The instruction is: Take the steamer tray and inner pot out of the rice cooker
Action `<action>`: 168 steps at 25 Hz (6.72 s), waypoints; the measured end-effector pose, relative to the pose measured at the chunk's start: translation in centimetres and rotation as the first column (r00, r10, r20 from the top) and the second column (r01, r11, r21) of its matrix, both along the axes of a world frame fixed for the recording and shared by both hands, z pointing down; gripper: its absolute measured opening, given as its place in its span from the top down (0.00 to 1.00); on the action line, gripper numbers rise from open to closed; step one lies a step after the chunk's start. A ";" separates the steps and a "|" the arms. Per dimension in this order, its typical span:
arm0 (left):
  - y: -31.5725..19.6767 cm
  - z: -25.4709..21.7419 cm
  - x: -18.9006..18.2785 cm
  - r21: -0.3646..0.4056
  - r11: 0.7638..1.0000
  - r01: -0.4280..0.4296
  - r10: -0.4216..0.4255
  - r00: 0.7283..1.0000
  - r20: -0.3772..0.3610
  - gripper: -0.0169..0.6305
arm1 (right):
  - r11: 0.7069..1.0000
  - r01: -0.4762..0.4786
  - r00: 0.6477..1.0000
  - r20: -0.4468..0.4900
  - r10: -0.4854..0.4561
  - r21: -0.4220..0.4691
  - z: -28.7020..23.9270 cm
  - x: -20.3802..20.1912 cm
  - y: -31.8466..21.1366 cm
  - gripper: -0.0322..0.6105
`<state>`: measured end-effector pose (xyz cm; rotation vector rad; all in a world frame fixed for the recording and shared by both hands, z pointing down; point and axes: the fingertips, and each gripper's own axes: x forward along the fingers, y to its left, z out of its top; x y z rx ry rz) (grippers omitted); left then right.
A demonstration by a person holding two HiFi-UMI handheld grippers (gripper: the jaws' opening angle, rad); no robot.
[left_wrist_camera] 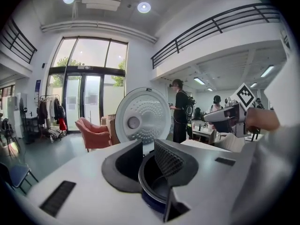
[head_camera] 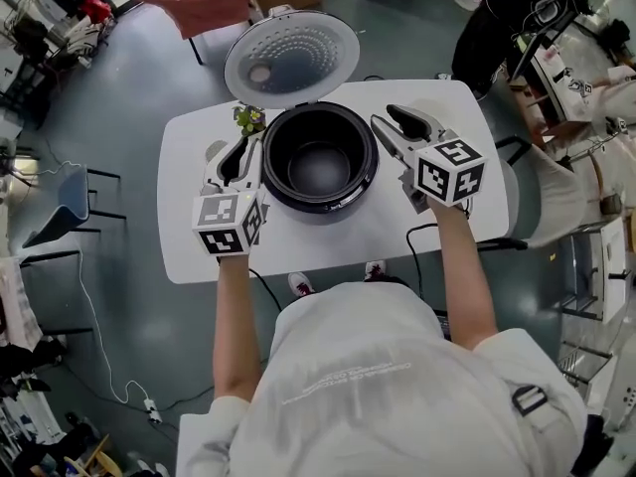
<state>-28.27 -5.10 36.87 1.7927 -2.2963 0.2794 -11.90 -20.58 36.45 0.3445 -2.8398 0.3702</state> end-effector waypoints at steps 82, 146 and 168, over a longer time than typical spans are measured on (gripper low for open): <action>1.4 5.7 -1.1 -0.048 0.994 0.103 -0.113 0.933 -0.342 0.83 | 0.980 -0.143 0.963 -0.248 0.106 -0.136 6.5 -2.7 0.8 0.82; -17.2 9.5 31.0 -0.034 0.891 -0.453 0.388 0.797 -0.462 0.86 | 0.742 -0.639 0.768 -0.198 0.609 -0.200 9.8 36.4 -6.2 0.79; -17.4 19.0 32.2 -0.192 0.903 -0.384 0.237 0.819 -0.523 0.86 | 0.764 -0.567 0.808 -0.387 0.444 -0.307 20.9 37.2 -8.2 0.80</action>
